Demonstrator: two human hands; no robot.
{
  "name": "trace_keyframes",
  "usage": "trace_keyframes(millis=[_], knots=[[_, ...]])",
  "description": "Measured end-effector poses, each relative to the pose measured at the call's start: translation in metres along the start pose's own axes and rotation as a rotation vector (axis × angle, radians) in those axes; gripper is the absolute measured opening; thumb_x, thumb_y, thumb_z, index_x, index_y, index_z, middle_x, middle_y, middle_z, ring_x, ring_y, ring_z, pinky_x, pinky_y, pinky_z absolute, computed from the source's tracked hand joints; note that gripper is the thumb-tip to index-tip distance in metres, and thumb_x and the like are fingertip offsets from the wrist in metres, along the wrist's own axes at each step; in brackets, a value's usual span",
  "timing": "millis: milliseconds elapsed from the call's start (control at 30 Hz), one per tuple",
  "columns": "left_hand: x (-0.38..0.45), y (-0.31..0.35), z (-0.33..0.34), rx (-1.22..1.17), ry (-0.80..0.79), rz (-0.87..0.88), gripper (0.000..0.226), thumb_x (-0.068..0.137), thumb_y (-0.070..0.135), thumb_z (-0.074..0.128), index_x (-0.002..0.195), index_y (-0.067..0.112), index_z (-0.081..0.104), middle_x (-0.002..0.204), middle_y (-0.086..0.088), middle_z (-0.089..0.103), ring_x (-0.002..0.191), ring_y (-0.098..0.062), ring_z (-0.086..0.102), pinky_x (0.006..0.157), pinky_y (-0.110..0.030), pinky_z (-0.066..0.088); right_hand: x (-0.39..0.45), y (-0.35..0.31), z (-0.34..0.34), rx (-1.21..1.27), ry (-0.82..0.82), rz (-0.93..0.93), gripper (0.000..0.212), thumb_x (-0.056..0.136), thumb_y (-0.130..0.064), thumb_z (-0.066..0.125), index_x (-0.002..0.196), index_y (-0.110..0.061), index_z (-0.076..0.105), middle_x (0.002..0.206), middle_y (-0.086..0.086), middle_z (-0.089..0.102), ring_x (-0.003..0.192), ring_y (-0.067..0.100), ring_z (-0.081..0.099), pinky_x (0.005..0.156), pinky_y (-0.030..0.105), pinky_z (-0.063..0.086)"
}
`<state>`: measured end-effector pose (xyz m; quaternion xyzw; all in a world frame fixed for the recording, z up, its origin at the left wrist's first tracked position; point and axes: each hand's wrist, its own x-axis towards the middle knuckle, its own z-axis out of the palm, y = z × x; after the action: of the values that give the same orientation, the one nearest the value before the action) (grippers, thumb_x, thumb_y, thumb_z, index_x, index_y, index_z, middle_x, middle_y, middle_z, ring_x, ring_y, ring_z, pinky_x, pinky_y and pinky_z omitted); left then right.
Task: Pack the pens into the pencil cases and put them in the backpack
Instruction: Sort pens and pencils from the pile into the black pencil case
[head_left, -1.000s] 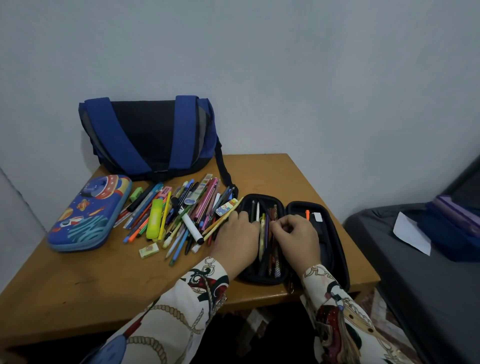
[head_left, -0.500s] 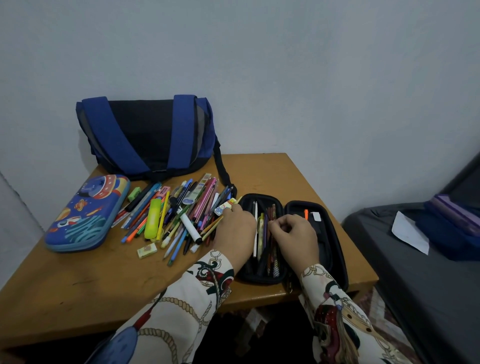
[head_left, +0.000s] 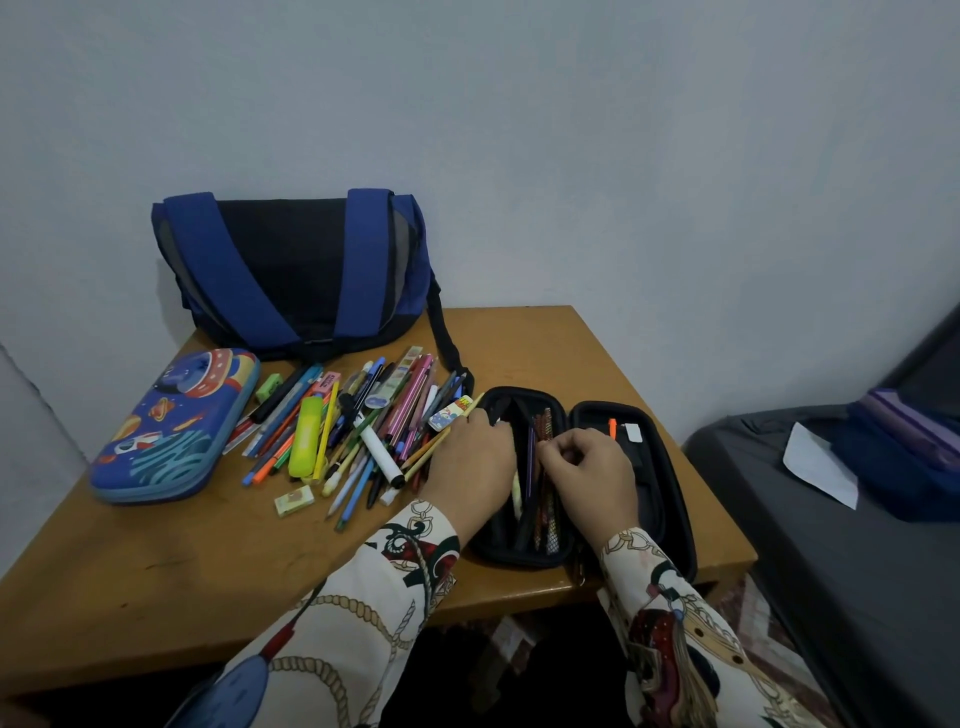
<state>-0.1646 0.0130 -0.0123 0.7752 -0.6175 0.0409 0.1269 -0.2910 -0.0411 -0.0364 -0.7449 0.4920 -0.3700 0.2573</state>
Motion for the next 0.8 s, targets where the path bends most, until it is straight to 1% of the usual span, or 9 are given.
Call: trace_keyframes(millis=[100, 233, 300, 400, 500, 600, 667, 733, 800], knots=[[-0.002, 0.002, -0.002, -0.025, 0.035, -0.013, 0.022, 0.1, 0.017, 0.042, 0.118, 0.008, 0.05, 0.117, -0.014, 0.052, 0.108, -0.03, 0.05, 0.085, -0.034, 0.043, 0.0, 0.001, 0.0, -0.001, -0.003, 0.001, 0.03, 0.087, -0.027, 0.065, 0.059, -0.021, 0.06, 0.064, -0.005, 0.055, 0.071, 0.014, 0.054, 0.082, 0.049, 0.049], [-0.004, 0.006, -0.008, -0.003, 0.01, 0.008, 0.023, 0.097, 0.01, 0.04, 0.118, 0.008, 0.049, 0.116, -0.015, 0.053, 0.107, -0.031, 0.05, 0.08, -0.034, 0.041, 0.001, 0.001, 0.001, 0.0, -0.003, 0.005, 0.028, 0.087, -0.027, 0.064, 0.06, -0.021, 0.061, 0.065, -0.005, 0.056, 0.072, 0.014, 0.054, 0.082, 0.05, 0.049], [-0.005, 0.007, -0.01, 0.012, -0.024, 0.004, 0.022, 0.098, 0.015, 0.043, 0.117, 0.007, 0.05, 0.117, -0.015, 0.053, 0.109, -0.031, 0.049, 0.081, -0.034, 0.042, 0.001, 0.001, 0.001, 0.001, -0.002, 0.007, 0.028, 0.087, -0.027, 0.064, 0.06, -0.021, 0.06, 0.066, -0.005, 0.056, 0.072, 0.014, 0.054, 0.082, 0.05, 0.049], [-0.005, 0.006, -0.008, 0.008, -0.07, -0.009, 0.031, 0.098, 0.028, 0.049, 0.121, 0.006, 0.052, 0.122, -0.014, 0.05, 0.116, -0.03, 0.045, 0.091, -0.037, 0.043, 0.0, 0.001, 0.001, 0.001, -0.005, 0.007, 0.027, 0.087, -0.027, 0.065, 0.061, -0.021, 0.061, 0.066, -0.005, 0.056, 0.073, 0.014, 0.054, 0.083, 0.05, 0.049], [-0.005, 0.006, -0.005, 0.006, -0.076, -0.002, 0.033, 0.096, 0.017, 0.051, 0.126, 0.004, 0.047, 0.126, -0.014, 0.047, 0.119, -0.03, 0.043, 0.093, -0.035, 0.042, 0.0, -0.001, 0.0, -0.003, -0.001, 0.004, 0.027, 0.087, -0.026, 0.065, 0.061, -0.022, 0.061, 0.066, -0.007, 0.056, 0.074, 0.012, 0.054, 0.084, 0.05, 0.048], [-0.008, 0.005, -0.003, -0.014, -0.031, 0.015, 0.037, 0.096, 0.013, 0.048, 0.133, 0.008, 0.042, 0.126, -0.013, 0.047, 0.119, -0.031, 0.043, 0.092, -0.037, 0.043, 0.0, -0.001, -0.001, -0.009, -0.005, 0.001, 0.027, 0.088, -0.026, 0.065, 0.062, -0.022, 0.061, 0.068, -0.007, 0.056, 0.075, 0.012, 0.053, 0.085, 0.049, 0.048], [-0.009, 0.004, -0.002, -0.056, 0.013, 0.041, 0.034, 0.099, 0.017, 0.044, 0.132, 0.012, 0.042, 0.123, -0.011, 0.051, 0.115, -0.03, 0.046, 0.09, -0.037, 0.045, 0.0, 0.0, 0.0, -0.007, -0.007, 0.002, 0.026, 0.088, -0.027, 0.065, 0.063, -0.021, 0.062, 0.068, -0.006, 0.056, 0.075, 0.013, 0.054, 0.085, 0.049, 0.048], [-0.008, 0.0, -0.002, -0.148, 0.081, 0.035, 0.028, 0.101, 0.024, 0.041, 0.127, 0.014, 0.047, 0.115, -0.007, 0.056, 0.108, -0.026, 0.051, 0.086, -0.037, 0.048, 0.0, 0.0, 0.0, -0.006, -0.008, 0.003, 0.026, 0.087, -0.027, 0.065, 0.063, -0.02, 0.062, 0.067, -0.006, 0.056, 0.074, 0.013, 0.054, 0.085, 0.05, 0.048], [-0.005, -0.009, -0.004, -0.233, 0.168, -0.021, 0.022, 0.101, 0.025, 0.039, 0.114, 0.014, 0.053, 0.103, -0.003, 0.06, 0.098, -0.023, 0.056, 0.08, -0.035, 0.048, 0.001, 0.001, 0.0, 0.003, -0.013, 0.009, 0.026, 0.087, -0.027, 0.065, 0.062, -0.02, 0.063, 0.066, -0.005, 0.057, 0.073, 0.013, 0.054, 0.085, 0.049, 0.048]])
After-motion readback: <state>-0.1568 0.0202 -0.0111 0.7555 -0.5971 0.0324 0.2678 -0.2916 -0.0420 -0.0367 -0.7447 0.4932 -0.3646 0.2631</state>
